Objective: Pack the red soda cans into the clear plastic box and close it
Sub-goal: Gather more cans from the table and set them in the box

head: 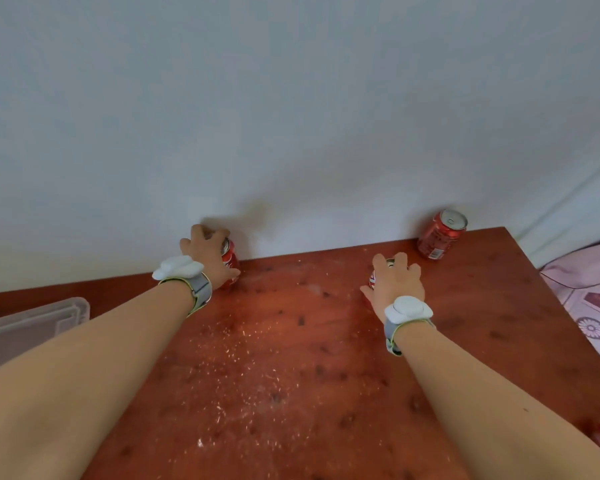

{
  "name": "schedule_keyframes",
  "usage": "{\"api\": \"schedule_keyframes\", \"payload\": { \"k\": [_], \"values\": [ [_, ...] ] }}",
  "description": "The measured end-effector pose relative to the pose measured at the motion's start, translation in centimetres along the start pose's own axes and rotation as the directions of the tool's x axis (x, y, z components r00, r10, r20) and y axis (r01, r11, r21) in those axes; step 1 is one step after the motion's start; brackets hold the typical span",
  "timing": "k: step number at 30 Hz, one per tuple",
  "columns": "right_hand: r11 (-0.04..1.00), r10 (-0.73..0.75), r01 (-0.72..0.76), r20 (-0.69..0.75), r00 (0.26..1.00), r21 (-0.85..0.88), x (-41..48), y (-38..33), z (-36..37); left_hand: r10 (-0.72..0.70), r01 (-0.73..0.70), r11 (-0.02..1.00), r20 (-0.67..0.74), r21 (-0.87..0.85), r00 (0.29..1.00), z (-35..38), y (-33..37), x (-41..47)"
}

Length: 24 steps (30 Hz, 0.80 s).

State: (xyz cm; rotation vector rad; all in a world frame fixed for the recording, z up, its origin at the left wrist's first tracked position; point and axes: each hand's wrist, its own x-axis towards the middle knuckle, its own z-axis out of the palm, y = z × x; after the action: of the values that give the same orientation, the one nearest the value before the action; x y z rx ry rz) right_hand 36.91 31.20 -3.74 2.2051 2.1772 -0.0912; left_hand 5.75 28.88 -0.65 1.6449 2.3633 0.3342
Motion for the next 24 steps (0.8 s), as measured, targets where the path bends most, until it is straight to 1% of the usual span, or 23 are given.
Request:
{"api": "schedule_keyframes", "payload": {
  "k": [1,3,5,6,7,9,10,13,14,15,16,18,20,22,24],
  "values": [
    [1.000,-0.007,0.007,-0.007,1.000,0.003,-0.1,0.2,0.1,-0.021,0.021,1.000,-0.007,0.012,1.000,0.3,-0.1,-0.2],
    [1.000,-0.017,0.017,-0.021,1.000,0.008,-0.6,0.0,0.3,-0.044,0.044,0.999,-0.002,-0.025,0.999,0.7,-0.4,-1.3],
    [1.000,-0.020,0.019,-0.016,1.000,-0.018,-1.9,-0.5,0.2,0.016,-0.015,0.999,0.024,-0.035,1.000,0.7,-0.8,-3.1],
    [0.998,-0.030,0.030,0.002,1.000,-0.051,-2.7,-0.8,0.0,0.047,-0.044,0.997,0.035,-0.068,0.998,0.5,-1.0,-4.2],
    [0.994,-0.056,0.058,0.020,0.998,-0.091,-3.7,-1.2,0.0,0.049,-0.043,0.991,0.046,-0.127,0.998,0.0,-1.4,-5.5],
    [0.979,-0.127,0.139,0.087,0.988,-0.150,-4.8,-2.1,-0.1,-0.002,0.026,0.951,0.079,-0.308,0.997,-0.9,-1.8,-8.0],
    [0.976,-0.152,0.166,0.107,0.982,-0.139,-5.4,-2.8,-0.6,-0.008,0.036,0.926,0.077,-0.377,0.997,-1.6,-2.2,-9.4],
    [0.965,-0.235,0.248,0.144,0.961,-0.079,-7.8,-7.3,-4.8,0.048,-0.035,0.857,0.012,-0.514,0.999,-5.4,-4.9,-14.0],
    [0.958,-0.275,0.283,0.132,0.952,-0.048,-9.0,-9.6,-6.4,0.054,-0.053,0.833,-0.013,-0.550,0.998,-7.5,-6.4,-15.5],
    [0.952,-0.302,0.306,0.108,0.947,-0.016,-9.4,-10.5,-7.9,0.066,-0.073,0.812,-0.033,-0.579,0.997,-8.7,-6.5,-16.0],
    [0.940,-0.342,0.341,0.064,0.938,0.023,-10.6,-12.5,-9.5,0.064,-0.083,0.794,-0.053,-0.602,0.997,-10.7,-7.6,-17.1],
    [0.901,-0.421,0.421,-0.026,0.907,0.100,-13.9,-17.1,-13.1,0.074,-0.134,0.773,-0.121,-0.620,0.990,-15.2,-10.6,-19.5],
    [0.842,-0.487,0.499,-0.108,0.867,0.203,-18.1,-21.6,-16.7,0.112,-0.200,0.778,-0.181,-0.596,0.977,-19.5,-14.1,-22.0],
    [0.773,-0.542,0.556,-0.138,0.829,0.304,-22.7,-25.6,-19.4,0.131,-0.219,0.774,-0.188,-0.594,0.973,-23.1,-17.9,-24.6],
    [0.712,-0.612,0.611,-0.121,0.782,0.346,-27.3,-29.0,-20.8,0.142,-0.212,0.773,-0.163,-0.598,0.976,-25.7,-22.0,-26.8]
  ]
}}
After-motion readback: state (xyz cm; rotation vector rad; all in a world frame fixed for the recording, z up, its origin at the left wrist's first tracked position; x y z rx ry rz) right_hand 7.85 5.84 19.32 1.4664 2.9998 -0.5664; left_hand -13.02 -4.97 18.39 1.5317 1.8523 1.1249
